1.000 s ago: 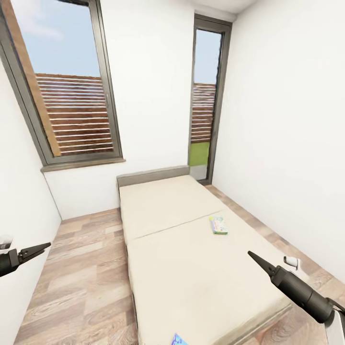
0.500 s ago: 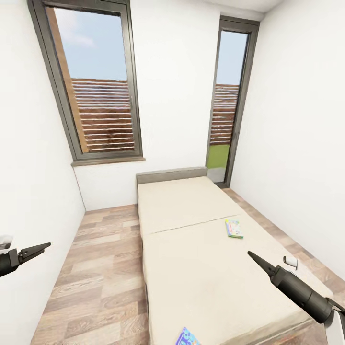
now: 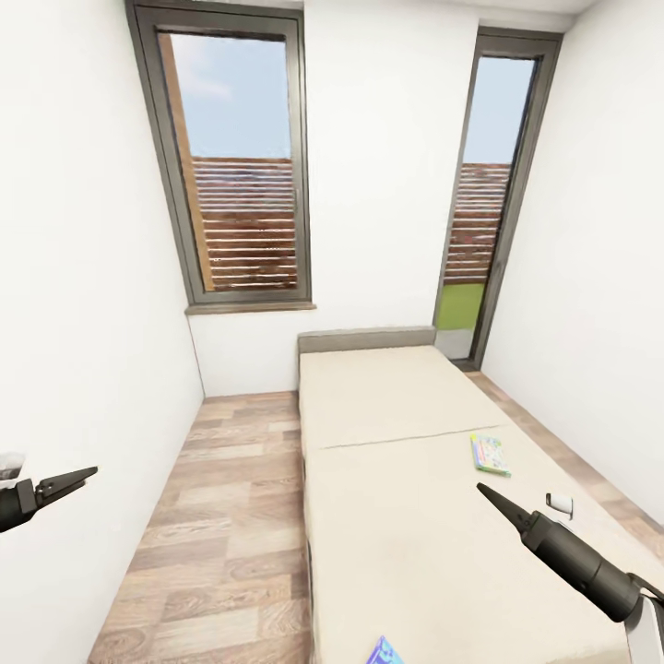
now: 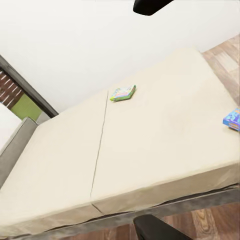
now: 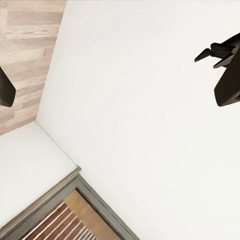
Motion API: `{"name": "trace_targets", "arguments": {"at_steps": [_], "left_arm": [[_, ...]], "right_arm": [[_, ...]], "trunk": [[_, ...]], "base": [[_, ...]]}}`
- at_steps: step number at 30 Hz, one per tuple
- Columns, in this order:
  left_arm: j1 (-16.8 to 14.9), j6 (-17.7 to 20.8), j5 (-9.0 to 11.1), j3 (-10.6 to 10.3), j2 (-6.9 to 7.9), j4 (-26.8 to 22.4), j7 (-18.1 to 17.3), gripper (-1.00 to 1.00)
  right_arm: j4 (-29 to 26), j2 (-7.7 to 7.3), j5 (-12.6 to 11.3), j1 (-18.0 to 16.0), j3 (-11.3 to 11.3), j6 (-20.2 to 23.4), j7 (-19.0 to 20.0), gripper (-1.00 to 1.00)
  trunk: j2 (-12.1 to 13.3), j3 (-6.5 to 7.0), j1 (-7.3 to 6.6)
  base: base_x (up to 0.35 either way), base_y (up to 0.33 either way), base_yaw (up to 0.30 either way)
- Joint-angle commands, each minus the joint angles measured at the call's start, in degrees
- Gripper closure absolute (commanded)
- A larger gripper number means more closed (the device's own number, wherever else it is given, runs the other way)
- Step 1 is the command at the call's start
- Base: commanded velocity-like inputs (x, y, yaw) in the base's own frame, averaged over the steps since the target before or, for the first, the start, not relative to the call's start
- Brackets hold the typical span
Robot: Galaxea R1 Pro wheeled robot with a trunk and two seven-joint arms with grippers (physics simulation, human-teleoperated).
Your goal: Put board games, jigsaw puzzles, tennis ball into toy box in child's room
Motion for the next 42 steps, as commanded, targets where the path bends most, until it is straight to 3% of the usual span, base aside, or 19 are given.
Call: {"name": "trace_targets", "arguments": {"at_steps": [1, 17, 42], "left_arm": [[-0.10, 0.60, -0.61, 0.08, -0.03, -0.03, -0.50, -1.00], [-0.10, 0.60, -0.61, 0.04, -0.03, -0.03, -0.50, -1.00], [-0.10, 0.60, -0.61, 0.06, -0.03, -0.03, -0.50, -1.00]], "right_arm": [[0.00, -0.01, -0.19, -0.03, -0.05, 0.40, 0.08, -1.00], [0.00, -0.01, -0.23, -0.03, -0.08, 0.41, 0.08, -1.00], [0.43, -0.10, -0.09, -0.03, -0.07, 0.48, -0.09, -1.00]], "trunk": [[-0.09, -0.06, 0.03], [-0.09, 0.33, 0.03], [-0.09, 0.37, 0.03]], "base": [[-0.001, 0.000, 0.271], [-0.013, 0.000, 0.244], [-0.004, 0.000, 0.018]]}}
